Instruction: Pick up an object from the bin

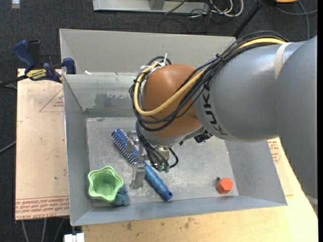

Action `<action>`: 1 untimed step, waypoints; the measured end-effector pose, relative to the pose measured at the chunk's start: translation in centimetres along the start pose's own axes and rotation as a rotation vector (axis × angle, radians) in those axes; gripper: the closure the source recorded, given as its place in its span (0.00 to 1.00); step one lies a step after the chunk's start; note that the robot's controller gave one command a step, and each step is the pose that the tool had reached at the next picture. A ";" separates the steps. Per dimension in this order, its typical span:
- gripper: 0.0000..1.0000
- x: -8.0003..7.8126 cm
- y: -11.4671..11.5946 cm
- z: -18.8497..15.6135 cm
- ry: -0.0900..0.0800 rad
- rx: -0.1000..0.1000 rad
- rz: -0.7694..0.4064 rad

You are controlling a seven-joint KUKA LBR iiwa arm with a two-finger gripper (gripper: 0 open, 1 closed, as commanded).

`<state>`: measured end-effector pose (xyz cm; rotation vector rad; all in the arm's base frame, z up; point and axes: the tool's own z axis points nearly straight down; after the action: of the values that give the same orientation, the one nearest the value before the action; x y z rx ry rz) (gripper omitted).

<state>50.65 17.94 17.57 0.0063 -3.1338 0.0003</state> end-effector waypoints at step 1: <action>0.00 -3.4 -7.4 9.6 -0.005 0.003 0.034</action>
Offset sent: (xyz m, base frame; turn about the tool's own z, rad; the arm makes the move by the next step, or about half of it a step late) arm 0.0333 -0.0702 -0.0922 0.0275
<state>53.98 10.51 7.96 -0.0473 -3.1388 0.0050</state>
